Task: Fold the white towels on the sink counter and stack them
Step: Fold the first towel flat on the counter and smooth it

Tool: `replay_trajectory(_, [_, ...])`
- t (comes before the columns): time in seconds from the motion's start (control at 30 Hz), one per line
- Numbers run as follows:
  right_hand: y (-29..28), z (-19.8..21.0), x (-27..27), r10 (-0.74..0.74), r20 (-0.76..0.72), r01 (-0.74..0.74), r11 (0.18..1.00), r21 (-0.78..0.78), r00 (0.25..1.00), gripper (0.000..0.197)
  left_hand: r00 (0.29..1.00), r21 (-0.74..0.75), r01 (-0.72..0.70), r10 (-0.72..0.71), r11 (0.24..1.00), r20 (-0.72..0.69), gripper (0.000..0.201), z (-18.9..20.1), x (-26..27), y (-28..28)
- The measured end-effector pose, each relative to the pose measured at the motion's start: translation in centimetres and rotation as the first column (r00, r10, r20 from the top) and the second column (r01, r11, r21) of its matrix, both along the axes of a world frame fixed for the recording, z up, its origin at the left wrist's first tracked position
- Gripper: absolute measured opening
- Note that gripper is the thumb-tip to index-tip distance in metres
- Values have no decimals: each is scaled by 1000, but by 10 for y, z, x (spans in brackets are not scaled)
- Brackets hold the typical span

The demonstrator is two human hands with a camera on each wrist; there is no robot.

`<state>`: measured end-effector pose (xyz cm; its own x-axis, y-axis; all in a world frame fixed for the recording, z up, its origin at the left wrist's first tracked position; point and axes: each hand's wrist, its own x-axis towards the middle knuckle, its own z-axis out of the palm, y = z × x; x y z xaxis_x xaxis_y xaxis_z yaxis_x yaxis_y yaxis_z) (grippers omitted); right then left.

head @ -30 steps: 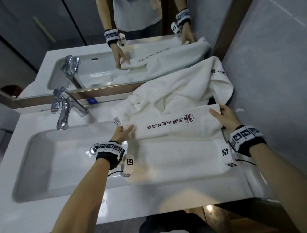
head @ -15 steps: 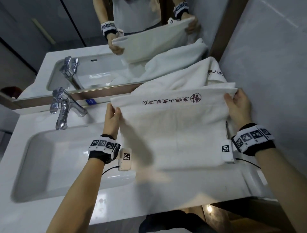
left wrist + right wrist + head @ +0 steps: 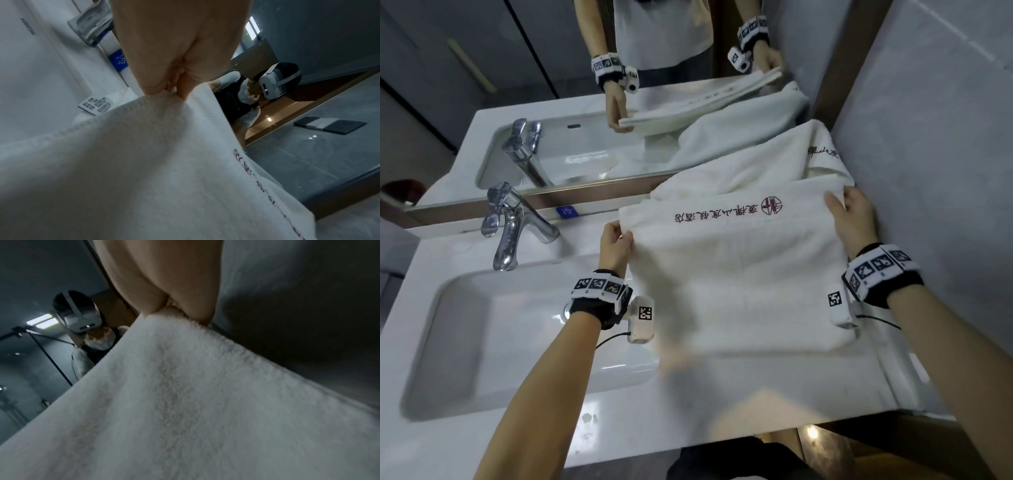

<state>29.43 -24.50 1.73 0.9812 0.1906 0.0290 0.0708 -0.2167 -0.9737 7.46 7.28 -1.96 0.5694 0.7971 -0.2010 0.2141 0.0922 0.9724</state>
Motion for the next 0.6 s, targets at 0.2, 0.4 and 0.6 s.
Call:
replay_trajectory(0.2, [5,-15,17,3,-132,-28,982,-187,991,35,954,-67,95,-110,993,-279,31,-28,7,7])
replay_trajectory(0.4, [-25,-44,-13,19,-295,-100,960,-263,955,24,851,-120,239,-267,964,-452,27,-50,-15,-11])
replay_trajectory(0.6, [-45,-63,-42,-4,-266,-86,941,-329,964,25,849,-133,197,-236,971,-473,21,-63,-43,-33])
